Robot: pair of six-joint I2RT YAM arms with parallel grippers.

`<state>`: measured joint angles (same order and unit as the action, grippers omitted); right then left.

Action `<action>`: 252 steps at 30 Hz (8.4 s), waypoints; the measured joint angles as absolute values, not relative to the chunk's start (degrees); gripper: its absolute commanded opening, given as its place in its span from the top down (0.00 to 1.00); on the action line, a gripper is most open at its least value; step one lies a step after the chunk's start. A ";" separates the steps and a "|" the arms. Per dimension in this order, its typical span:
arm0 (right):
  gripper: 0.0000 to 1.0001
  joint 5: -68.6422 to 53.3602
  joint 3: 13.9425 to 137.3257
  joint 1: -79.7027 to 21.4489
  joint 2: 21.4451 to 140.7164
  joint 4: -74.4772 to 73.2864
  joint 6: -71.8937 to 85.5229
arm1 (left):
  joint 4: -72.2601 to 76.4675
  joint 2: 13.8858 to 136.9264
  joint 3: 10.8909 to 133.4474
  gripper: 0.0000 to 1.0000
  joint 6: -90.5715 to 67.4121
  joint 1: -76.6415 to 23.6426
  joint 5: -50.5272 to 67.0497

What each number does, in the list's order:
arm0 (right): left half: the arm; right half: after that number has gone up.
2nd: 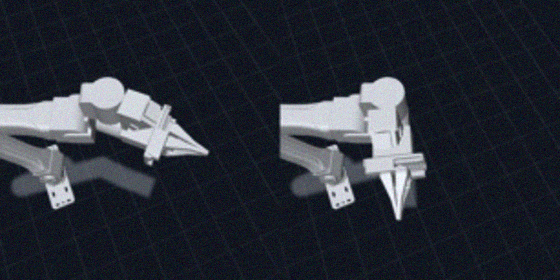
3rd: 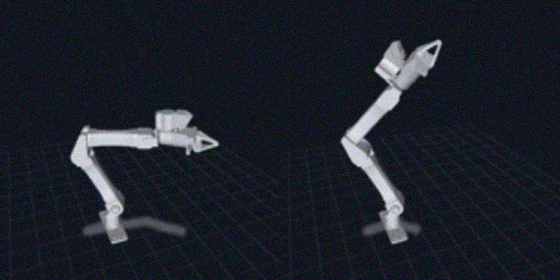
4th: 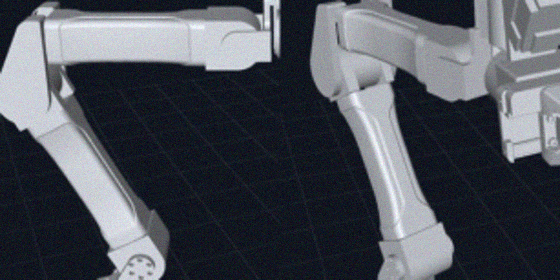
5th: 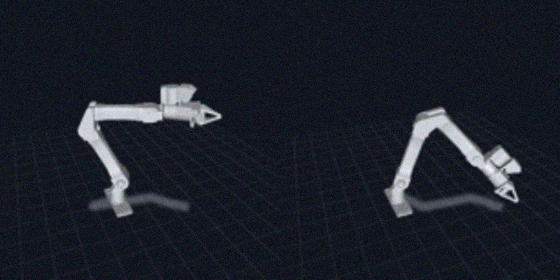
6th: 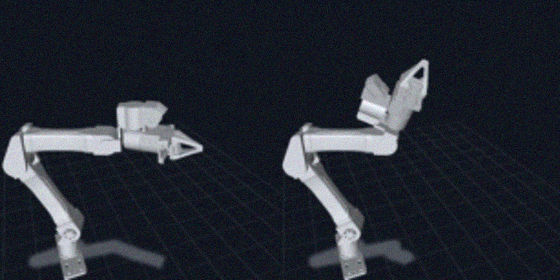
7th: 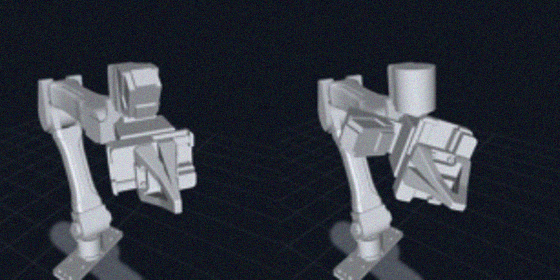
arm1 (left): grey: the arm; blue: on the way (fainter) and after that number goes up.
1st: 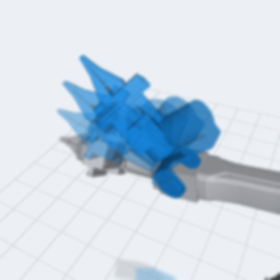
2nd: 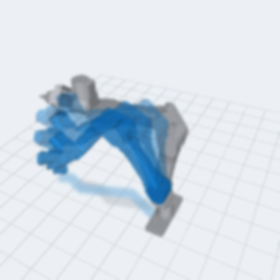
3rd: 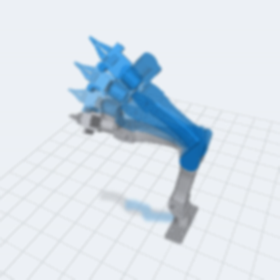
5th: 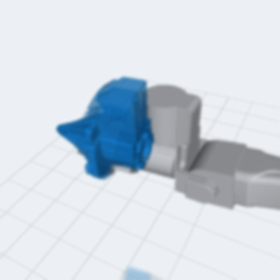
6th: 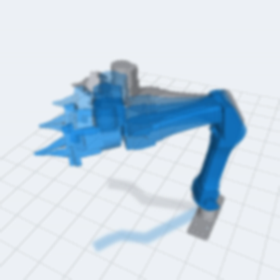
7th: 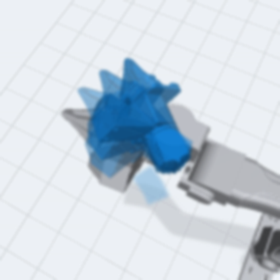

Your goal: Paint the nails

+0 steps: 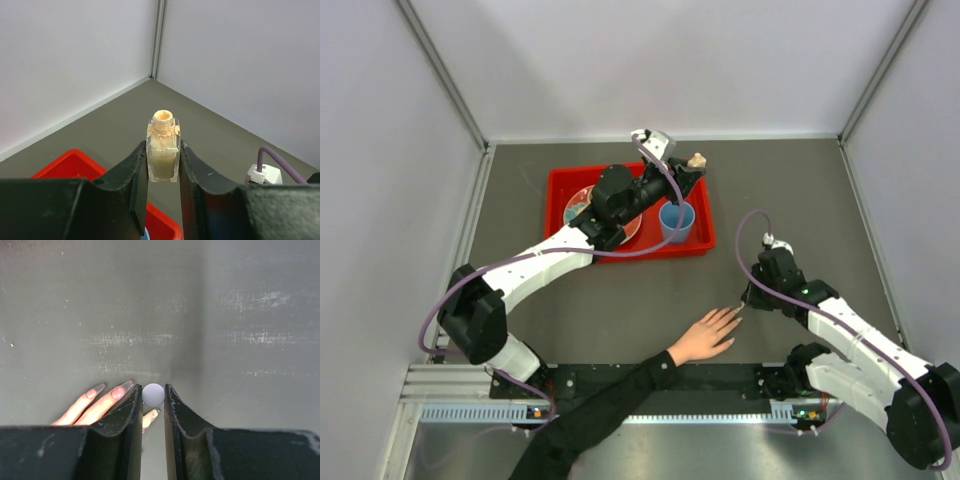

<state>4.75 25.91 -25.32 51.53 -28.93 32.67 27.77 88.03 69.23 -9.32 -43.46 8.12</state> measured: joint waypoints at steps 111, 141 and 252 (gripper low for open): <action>1.00 -17.67 95.61 -46.63 61.30 -49.30 18.57 | 11.40 43.44 41.39 1.00 -20.75 -37.50 48.88; 1.00 -4.16 98.89 -64.03 73.65 -51.42 19.18 | 1.04 44.23 41.30 1.00 -4.05 -37.56 53.08; 1.00 -3.99 89.86 -64.88 72.23 -45.58 19.53 | 0.93 43.75 40.38 1.00 -4.56 -37.56 50.06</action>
<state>-3.99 89.86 -64.88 72.23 -45.58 19.53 0.93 43.75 40.38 -4.56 -37.56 50.06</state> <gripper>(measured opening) 0.178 0.313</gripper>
